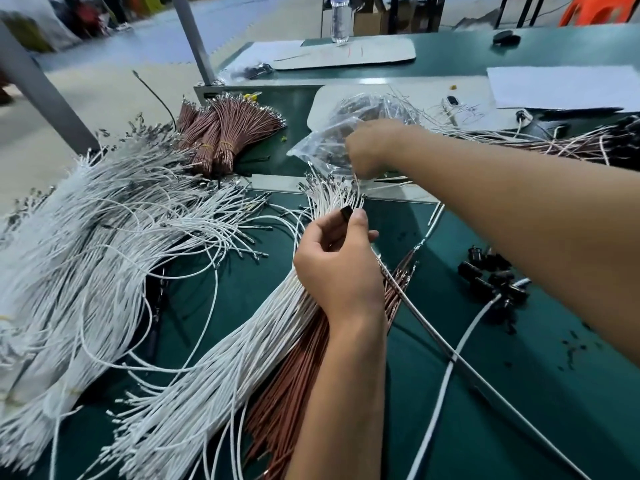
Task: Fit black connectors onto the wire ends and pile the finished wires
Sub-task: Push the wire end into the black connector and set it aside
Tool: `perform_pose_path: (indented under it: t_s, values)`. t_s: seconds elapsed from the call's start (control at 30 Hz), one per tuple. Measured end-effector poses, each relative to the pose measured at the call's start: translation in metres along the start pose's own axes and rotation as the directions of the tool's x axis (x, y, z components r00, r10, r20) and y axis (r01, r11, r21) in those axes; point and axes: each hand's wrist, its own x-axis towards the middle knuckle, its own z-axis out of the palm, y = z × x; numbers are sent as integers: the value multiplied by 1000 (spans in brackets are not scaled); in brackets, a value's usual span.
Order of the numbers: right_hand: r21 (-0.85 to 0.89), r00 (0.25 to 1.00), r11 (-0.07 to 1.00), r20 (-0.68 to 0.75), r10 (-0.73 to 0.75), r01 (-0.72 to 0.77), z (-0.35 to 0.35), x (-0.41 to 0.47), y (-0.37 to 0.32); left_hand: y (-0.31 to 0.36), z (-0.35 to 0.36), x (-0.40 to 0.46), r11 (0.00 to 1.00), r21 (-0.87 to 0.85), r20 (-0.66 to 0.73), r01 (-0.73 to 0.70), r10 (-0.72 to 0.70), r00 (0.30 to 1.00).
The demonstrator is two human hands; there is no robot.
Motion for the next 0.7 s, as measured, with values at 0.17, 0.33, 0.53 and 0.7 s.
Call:
perform_pose_path:
  t_s: [0.17,0.33,0.53,0.7]
  values:
    - [65,999,998,-44,4,-1,9,2,1,1,2,-1,1000,11,1,9,-9,1000]
    - [76,983,997,-182,19,-5,17,4,-12,1,1,-1,999,39,6,0,0,1000]
    - [339,953,938,-254,165,-72,26,-5,-7,1,0,-2,995,92,26,-36,34,999]
    - [666,848,746,-397,351,3,25,-38,-1,4,1,-5,984,158,67,-79,69,995]
